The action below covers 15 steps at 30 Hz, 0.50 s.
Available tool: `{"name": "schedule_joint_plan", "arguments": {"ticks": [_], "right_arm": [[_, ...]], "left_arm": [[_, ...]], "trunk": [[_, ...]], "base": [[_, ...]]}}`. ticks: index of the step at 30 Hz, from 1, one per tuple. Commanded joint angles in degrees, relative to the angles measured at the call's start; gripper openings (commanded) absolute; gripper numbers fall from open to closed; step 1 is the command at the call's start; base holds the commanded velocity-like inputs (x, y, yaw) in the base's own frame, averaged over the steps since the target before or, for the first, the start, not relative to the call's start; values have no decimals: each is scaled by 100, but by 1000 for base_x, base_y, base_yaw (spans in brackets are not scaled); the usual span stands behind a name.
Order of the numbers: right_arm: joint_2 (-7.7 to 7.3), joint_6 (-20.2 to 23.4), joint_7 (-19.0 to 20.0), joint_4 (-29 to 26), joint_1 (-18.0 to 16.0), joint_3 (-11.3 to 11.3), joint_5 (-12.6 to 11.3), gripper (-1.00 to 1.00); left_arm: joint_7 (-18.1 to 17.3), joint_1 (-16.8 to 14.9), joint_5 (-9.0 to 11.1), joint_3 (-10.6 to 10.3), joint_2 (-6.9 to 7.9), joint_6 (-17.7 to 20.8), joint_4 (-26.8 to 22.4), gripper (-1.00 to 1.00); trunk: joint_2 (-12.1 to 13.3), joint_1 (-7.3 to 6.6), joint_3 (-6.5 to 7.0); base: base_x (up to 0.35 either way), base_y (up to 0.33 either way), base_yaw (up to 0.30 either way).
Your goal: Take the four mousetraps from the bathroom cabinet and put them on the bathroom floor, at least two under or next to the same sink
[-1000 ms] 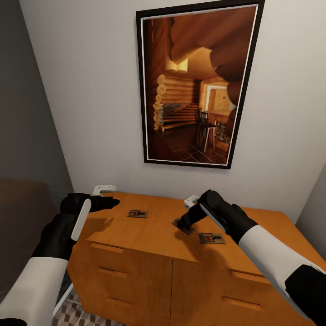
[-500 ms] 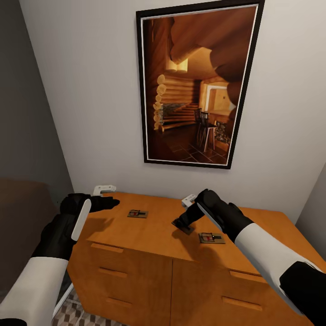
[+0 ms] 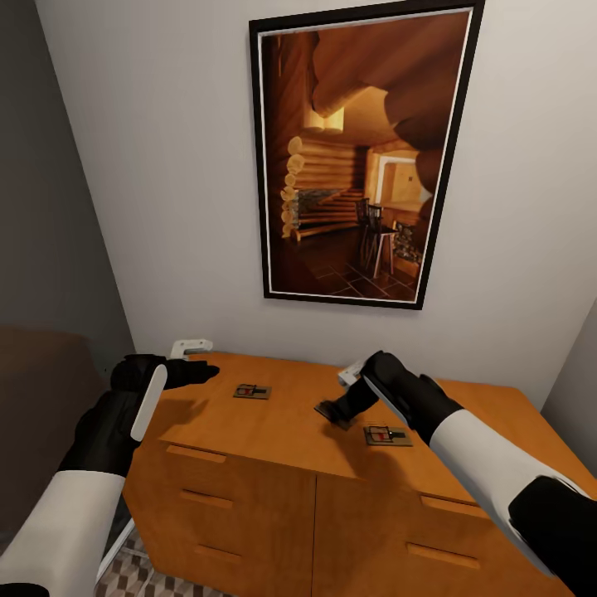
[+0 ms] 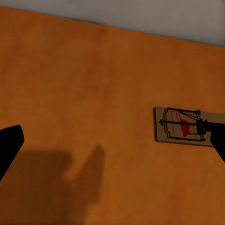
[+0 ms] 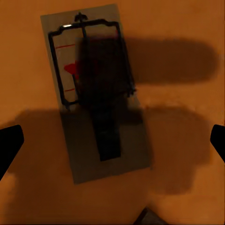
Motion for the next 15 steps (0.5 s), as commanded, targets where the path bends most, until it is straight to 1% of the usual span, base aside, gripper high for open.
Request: {"name": "schedule_joint_plan", "arguments": {"ticks": [1, 7, 15], "right_arm": [[-4, 22, -29, 73, -9, 27, -58, 100], [4, 22, -23, 391, -9, 31, -51, 100], [1, 22, -18, 474, -9, 33, -40, 100]], "left_arm": [[-4, -5, 4, -7, 4, 22, -4, 100], [-4, -5, 4, -7, 4, 22, -3, 100], [-4, -5, 4, -7, -1, 22, -3, 100]], "trunk": [[-5, 0, -7], [-5, 0, -7], [-5, 0, -7]], "base": [[0, 0, 0], [0, 0, 0], [0, 0, 0]]}}
